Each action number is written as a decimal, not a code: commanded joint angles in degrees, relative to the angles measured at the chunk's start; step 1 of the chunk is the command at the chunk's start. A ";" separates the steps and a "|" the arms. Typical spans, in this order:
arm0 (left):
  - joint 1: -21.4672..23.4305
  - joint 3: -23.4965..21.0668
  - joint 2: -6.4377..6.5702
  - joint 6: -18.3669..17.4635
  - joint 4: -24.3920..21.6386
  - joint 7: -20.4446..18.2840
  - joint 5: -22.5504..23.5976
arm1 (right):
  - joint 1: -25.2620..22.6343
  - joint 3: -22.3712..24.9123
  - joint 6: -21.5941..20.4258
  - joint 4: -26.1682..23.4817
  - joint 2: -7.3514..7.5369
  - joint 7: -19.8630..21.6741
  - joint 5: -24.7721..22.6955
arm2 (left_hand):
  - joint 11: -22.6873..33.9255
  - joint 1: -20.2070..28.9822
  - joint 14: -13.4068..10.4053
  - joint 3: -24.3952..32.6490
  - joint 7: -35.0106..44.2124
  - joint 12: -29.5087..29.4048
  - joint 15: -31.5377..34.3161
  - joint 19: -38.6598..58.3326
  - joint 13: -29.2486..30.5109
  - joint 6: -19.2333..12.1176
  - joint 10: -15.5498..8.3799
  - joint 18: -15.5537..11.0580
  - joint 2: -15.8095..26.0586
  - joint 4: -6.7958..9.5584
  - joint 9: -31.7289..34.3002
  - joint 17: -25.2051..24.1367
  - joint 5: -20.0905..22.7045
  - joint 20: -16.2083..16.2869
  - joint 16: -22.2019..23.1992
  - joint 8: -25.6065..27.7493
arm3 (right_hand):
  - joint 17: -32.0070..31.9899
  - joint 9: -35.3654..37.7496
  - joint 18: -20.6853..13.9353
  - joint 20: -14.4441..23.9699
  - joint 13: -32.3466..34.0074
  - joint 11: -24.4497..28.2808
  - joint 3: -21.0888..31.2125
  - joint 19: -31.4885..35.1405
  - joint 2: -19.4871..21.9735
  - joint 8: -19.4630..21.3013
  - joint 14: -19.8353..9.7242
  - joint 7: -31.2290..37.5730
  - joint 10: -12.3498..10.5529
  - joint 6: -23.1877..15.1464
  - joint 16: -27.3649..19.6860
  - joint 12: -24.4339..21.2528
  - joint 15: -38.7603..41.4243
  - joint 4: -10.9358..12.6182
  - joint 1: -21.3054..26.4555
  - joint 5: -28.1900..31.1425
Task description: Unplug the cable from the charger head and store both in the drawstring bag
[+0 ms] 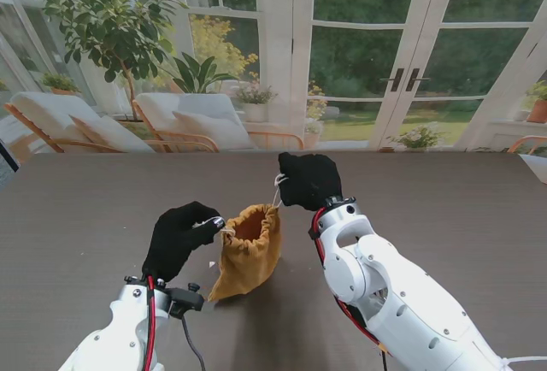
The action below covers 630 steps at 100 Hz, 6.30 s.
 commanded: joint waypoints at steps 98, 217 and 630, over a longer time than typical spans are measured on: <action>0.81 -2.12 0.36 -4.47 -2.46 -3.01 -4.47 | 5.33 -0.63 -6.35 4.53 2.86 5.98 -8.34 | -12.88 1.58 -2.40 4.53 10.71 -26.52 -16.93 7.05 18.03 -7.49 -5.79 0.42 -2.01 0.20 19.41 16.52 4.66 -18.57 -11.98 -7.17 | 26.93 3.95 -2.47 -0.34 0.42 -0.91 0.08 2.64 1.04 1.41 -9.01 0.15 3.49 -0.95 0.78 0.52 1.82 1.38 1.46 -0.48; 11.33 -11.15 -0.09 -7.04 -8.68 -1.05 -6.44 | 15.97 -5.65 -9.12 16.11 5.52 15.09 -14.13 | -12.03 2.61 -5.99 5.01 12.94 -24.98 -15.90 6.82 24.10 -8.90 -6.49 -1.77 -1.79 0.64 19.82 22.47 4.78 -23.88 -9.96 -10.99 | 26.84 3.75 -5.27 -1.01 0.54 -2.97 -1.60 1.48 2.96 2.12 -11.50 0.23 1.25 -3.87 0.42 1.40 0.47 1.33 0.30 -1.93; 3.12 -10.18 3.53 -0.78 2.59 -10.48 19.47 | -8.22 18.60 -17.27 -0.84 4.87 18.96 2.51 | -36.98 -13.75 -3.83 -7.62 -40.78 -72.31 -66.04 -70.20 -30.91 -8.00 -5.89 -12.86 5.37 6.22 -25.07 -20.27 -15.19 -28.09 -36.14 -24.36 | -15.03 -35.87 6.71 -13.20 -29.84 -35.43 -34.81 -50.67 6.11 -9.65 8.21 -42.62 3.02 -10.84 -32.38 -20.42 -77.16 8.30 -12.67 -16.21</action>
